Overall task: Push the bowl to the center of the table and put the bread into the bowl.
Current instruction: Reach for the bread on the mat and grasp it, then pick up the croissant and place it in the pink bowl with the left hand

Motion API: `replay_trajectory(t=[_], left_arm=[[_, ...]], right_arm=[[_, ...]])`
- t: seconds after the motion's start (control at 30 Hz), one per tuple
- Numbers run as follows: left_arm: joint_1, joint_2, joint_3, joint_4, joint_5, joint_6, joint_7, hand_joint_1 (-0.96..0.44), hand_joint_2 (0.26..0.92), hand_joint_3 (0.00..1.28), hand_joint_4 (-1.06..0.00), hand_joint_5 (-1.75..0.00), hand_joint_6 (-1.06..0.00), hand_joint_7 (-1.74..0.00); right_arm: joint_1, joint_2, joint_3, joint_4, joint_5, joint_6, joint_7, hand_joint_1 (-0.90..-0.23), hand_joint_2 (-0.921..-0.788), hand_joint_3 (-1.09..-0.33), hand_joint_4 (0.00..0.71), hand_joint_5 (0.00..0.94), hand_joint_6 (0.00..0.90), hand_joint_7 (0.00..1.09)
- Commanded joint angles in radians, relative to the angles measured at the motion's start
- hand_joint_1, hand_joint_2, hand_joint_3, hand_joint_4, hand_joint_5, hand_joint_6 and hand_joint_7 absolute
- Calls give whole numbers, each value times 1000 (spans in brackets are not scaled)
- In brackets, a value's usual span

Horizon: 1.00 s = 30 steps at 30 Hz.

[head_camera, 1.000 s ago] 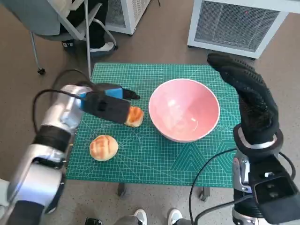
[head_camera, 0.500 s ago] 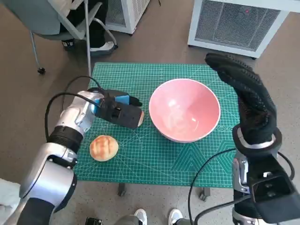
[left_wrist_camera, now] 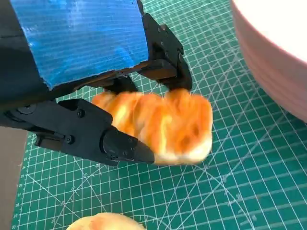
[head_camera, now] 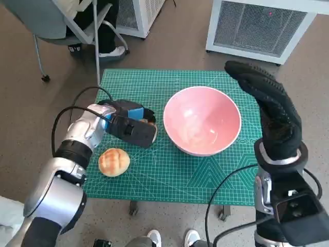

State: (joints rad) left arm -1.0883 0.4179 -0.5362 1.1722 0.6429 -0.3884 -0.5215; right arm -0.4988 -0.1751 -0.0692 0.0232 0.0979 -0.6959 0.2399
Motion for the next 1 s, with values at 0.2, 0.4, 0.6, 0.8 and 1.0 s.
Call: replay_trajectory(t=[0.2,0.4,0.6,0.8,1.0], left_arm=[[-83,107,154,-167,-139,-36,-54,2,920,84,-634,-1284,-652,-1080],[-89,134,245,-346,-200,-13,-16,3,920,76,-656,-1191,-640,-1166],[-63,116,313,-537,-251,25,29,3,920,58,-692,-1130,-642,-1186],[-57,80,310,-649,-249,33,64,3,920,45,-709,-1081,-657,-1200],[-67,31,268,-661,-236,-6,62,3,920,41,-711,-1072,-664,-1197]], right_arm=[[26,4,4,-7,24,23,-2,-410,-921,-524,442,9,85,784],[26,6,4,-10,30,28,-2,-406,-921,-523,442,8,86,787],[27,8,5,-11,33,31,-1,-404,-921,-523,443,8,86,789],[30,10,5,-16,35,34,-1,-403,-921,-523,443,8,87,788],[35,12,4,-22,36,35,-3,-398,-921,-524,443,7,87,788]])
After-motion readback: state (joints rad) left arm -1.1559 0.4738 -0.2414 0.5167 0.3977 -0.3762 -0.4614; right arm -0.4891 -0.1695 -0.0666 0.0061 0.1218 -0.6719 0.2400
